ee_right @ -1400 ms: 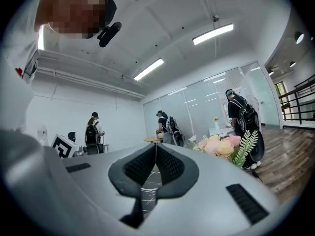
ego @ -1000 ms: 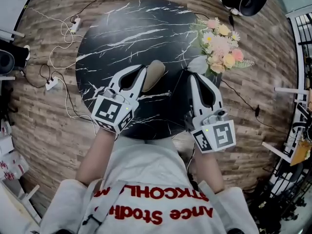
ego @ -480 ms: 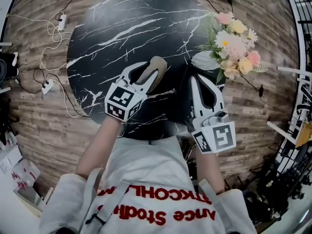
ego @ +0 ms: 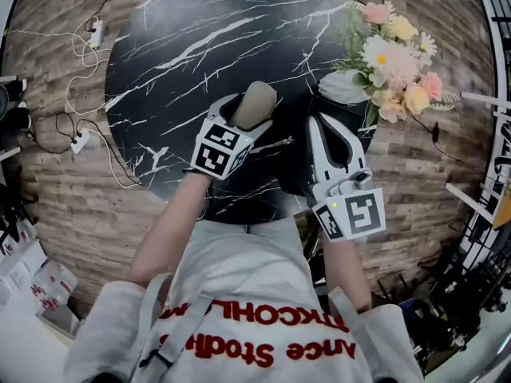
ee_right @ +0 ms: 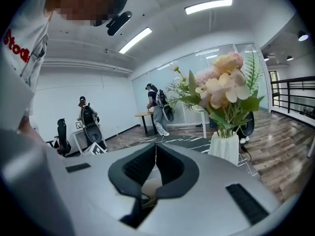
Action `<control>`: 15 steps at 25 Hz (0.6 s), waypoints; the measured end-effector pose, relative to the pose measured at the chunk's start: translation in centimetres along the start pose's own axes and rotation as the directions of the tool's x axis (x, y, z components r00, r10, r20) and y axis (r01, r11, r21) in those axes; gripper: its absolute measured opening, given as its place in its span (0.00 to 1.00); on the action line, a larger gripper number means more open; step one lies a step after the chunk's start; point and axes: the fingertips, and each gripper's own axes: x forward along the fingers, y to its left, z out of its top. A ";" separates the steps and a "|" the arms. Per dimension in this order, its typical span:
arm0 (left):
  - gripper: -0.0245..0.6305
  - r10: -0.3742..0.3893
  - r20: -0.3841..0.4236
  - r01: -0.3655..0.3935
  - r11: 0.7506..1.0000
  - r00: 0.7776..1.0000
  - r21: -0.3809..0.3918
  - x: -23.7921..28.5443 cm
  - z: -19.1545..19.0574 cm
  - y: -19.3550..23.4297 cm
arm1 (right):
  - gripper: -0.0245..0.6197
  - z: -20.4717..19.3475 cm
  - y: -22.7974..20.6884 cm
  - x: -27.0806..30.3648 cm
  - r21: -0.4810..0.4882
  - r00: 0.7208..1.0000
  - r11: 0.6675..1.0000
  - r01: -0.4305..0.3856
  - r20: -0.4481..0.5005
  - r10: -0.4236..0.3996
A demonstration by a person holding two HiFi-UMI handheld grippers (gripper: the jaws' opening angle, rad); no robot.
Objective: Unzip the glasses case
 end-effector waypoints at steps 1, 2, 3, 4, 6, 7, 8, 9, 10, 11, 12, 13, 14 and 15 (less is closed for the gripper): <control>0.59 0.006 -0.019 -0.006 1.000 1.000 0.014 0.4 -0.4 0.0 | 0.06 -0.2 -0.1 0.1 -0.002 1.000 1.000 0.000 -0.006 0.000; 0.59 0.012 -0.035 -0.011 1.000 0.999 0.021 0.6 -0.7 0.1 | 0.06 -0.4 -0.2 0.2 -0.005 1.000 1.000 -0.001 -0.012 0.001; 0.59 0.013 -0.047 -0.012 1.000 0.999 0.018 0.9 -1.0 0.2 | 0.07 -0.6 -0.3 0.3 -0.009 1.000 1.000 -0.002 -0.017 0.002; 0.59 0.011 -0.054 -0.010 1.000 0.998 0.009 1.0 -1.2 0.3 | 0.06 -0.9 -0.4 0.4 -0.015 1.000 1.000 -0.003 -0.024 0.002; 0.59 0.000 -0.060 -0.001 1.000 0.998 -0.009 1.1 -1.3 0.3 | 0.06 -1.7 -0.8 0.9 -0.031 0.999 0.999 -0.010 -0.051 0.008; 0.59 -0.008 -0.060 0.007 1.000 0.998 -0.018 1.1 -1.3 0.4 | 0.07 -2.3 -0.9 1.1 -0.042 0.997 0.999 -0.018 -0.071 0.015; 0.59 -0.021 -0.057 0.019 0.999 0.998 -0.032 1.1 -1.2 0.4 | 0.07 -2.9 -1.0 1.5 -0.055 0.995 0.998 -0.032 -0.096 0.027; 0.59 -0.038 -0.052 0.035 0.998 0.998 -0.049 1.0 -1.2 0.5 | 0.07 -3.7 -1.1 1.9 -0.069 0.991 0.996 -0.052 -0.126 0.043; 0.59 -0.059 -0.046 0.056 0.996 0.997 -0.069 0.9 -1.2 0.6 | 0.07 -4.5 -1.0 2.3 -0.084 0.985 0.993 -0.078 -0.160 0.063; 0.59 -0.085 -0.040 0.081 0.992 0.996 -0.092 0.8 -1.2 0.7 | 0.07 -5.3 -0.9 2.8 -0.099 0.977 0.989 -0.109 -0.196 0.088; 0.58 -0.116 -0.034 0.111 0.987 0.993 -0.118 0.7 -1.1 0.9 | 0.07 -6.1 -0.8 3.2 -0.112 0.966 0.983 -0.142 -0.234 0.113; 0.58 -0.150 -0.029 0.144 0.978 0.988 -0.148 0.5 -1.1 1.0 | 0.07 -6.9 -0.6 3.6 -0.125 0.952 0.976 -0.177 -0.272 0.138; 0.58 -0.186 -0.022 0.179 0.967 0.982 -0.179 0.3 -1.1 1.2 | 0.07 -7.6 -0.4 4.1 -0.141 0.938 0.967 -0.211 -0.309 0.159; 0.58 -0.221 -0.013 0.213 0.954 0.975 -0.210 0.1 -1.1 1.4 | 0.07 -8.3 -0.2 4.5 -0.162 0.923 0.956 -0.243 -0.342 0.177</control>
